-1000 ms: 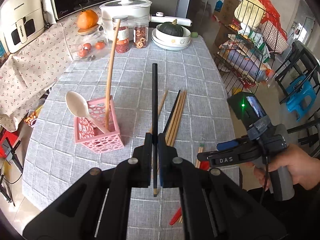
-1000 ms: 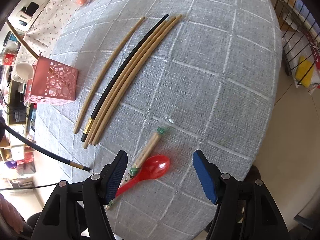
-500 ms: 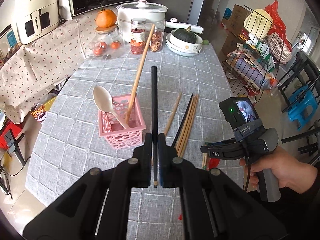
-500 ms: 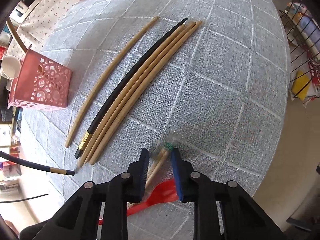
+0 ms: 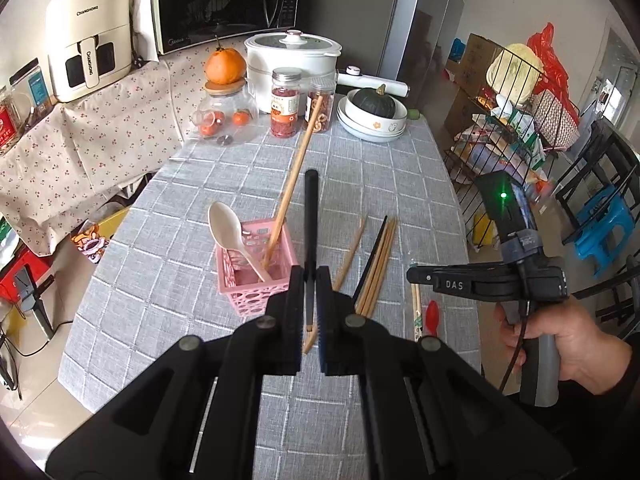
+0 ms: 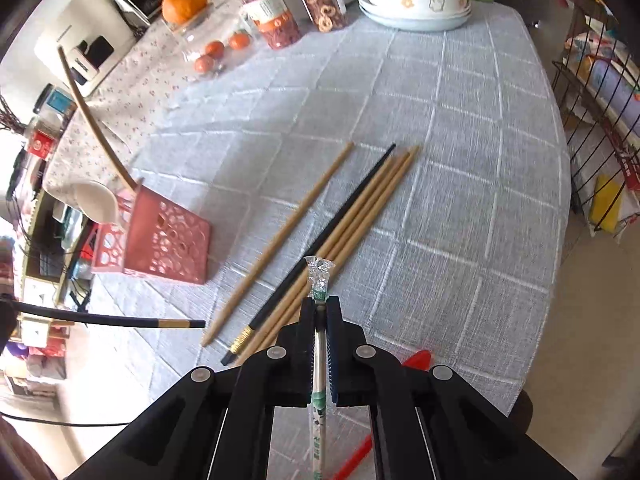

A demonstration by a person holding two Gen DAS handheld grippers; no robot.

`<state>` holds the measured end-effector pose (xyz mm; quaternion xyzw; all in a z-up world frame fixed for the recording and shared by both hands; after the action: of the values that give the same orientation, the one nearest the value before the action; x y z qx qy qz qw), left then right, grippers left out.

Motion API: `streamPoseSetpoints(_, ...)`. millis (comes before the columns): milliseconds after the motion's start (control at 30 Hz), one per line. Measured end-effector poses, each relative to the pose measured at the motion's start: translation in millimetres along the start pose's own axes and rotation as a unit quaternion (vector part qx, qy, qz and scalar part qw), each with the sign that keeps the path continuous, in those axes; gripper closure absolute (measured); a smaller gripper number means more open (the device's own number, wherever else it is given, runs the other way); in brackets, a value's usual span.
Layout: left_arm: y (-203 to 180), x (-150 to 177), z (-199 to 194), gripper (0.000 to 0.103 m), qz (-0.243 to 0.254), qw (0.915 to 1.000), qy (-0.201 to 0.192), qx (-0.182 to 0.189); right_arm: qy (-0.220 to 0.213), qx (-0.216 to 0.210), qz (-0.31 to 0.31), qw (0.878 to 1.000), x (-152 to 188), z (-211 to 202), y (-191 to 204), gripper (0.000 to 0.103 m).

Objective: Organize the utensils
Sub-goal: 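Lift the black chopstick with the left tool while the right tool grasps the paper-wrapped chopsticks, then insert the black chopstick into the basket with the left tool while the right tool inserts the wrapped chopsticks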

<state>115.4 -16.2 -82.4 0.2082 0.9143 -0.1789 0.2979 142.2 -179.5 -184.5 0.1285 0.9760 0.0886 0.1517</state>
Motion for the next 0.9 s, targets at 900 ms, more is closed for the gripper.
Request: streamPoseSetpoints(900, 24, -46, -54, 0.097, 0.013, 0.9826, -0.172, -0.07, -0.274, -0.067, -0.076, 0.956, -38, -178, 48, 0.098)
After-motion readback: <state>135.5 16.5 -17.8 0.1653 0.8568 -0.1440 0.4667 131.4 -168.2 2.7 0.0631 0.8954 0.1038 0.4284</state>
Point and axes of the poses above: each gripper's, at about its wrist camera, not at the fingertips, and z roughly the way its jaws point, y to its left, x to its underside, the point moved 6 cm from there along z, roughly the way its jaws point, and after that the axes turned 6 degrees about x, right-handed, at the moved point
